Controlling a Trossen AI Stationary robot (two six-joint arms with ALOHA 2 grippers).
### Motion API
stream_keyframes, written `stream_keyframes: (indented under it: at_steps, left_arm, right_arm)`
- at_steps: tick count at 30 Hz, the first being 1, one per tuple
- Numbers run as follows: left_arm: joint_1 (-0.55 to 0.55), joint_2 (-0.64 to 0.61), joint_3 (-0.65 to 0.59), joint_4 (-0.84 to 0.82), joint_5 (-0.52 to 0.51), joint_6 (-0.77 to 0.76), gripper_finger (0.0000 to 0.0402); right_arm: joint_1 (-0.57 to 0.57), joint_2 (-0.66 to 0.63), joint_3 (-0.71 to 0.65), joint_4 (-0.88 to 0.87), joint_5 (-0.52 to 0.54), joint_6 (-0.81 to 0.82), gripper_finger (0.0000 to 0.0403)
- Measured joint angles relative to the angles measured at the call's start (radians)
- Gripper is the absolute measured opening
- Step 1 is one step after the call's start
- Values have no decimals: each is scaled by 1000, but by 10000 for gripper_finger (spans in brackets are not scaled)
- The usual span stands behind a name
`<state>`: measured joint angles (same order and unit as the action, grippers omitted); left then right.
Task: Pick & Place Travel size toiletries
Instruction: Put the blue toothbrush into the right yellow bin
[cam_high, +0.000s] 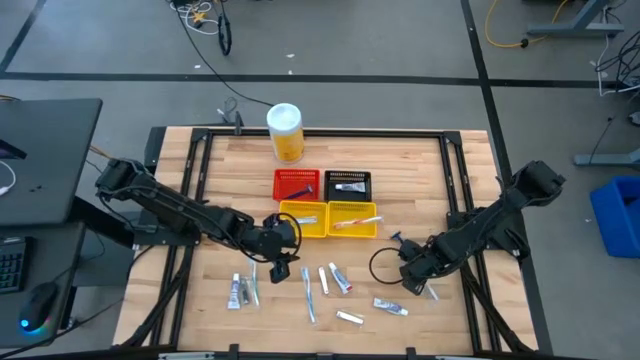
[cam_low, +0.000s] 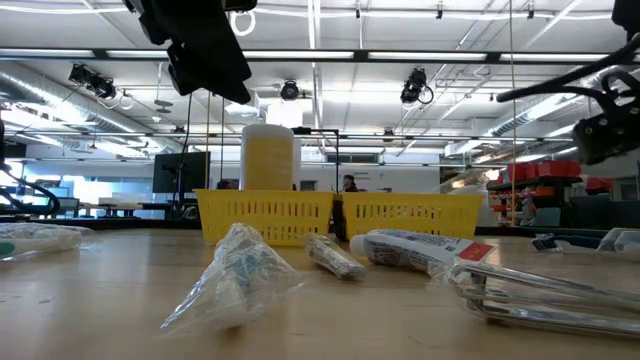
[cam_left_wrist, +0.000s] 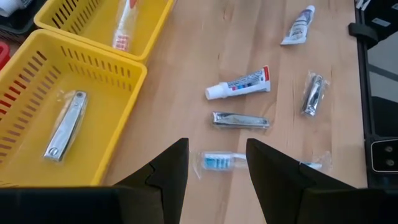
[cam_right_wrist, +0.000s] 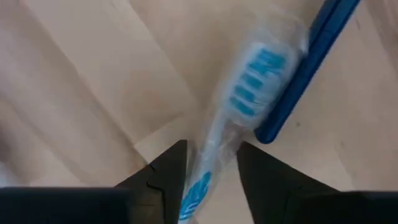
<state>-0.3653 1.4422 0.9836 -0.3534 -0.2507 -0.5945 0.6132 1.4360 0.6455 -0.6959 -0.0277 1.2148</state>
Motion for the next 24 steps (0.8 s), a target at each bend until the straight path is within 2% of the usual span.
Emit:
stream_keyframes:
  at_steps: [9,14,21,24]
  left_arm:
    - [0,0,0,0,0,3,171]
    - [0,0,0,3,0,27,171]
    - [0,0,0,7,-3,32,171]
    - [0,0,0,6,-15,34,171]
  right_arm:
    - [-1,-1,0,-2,0,-7,67]
    - [-11,-21,13,11,-37,-25,33]
    - [-18,-56,161,-97,-54,-146,18]
    - [-32,-56,251,-167,-22,-236,18]
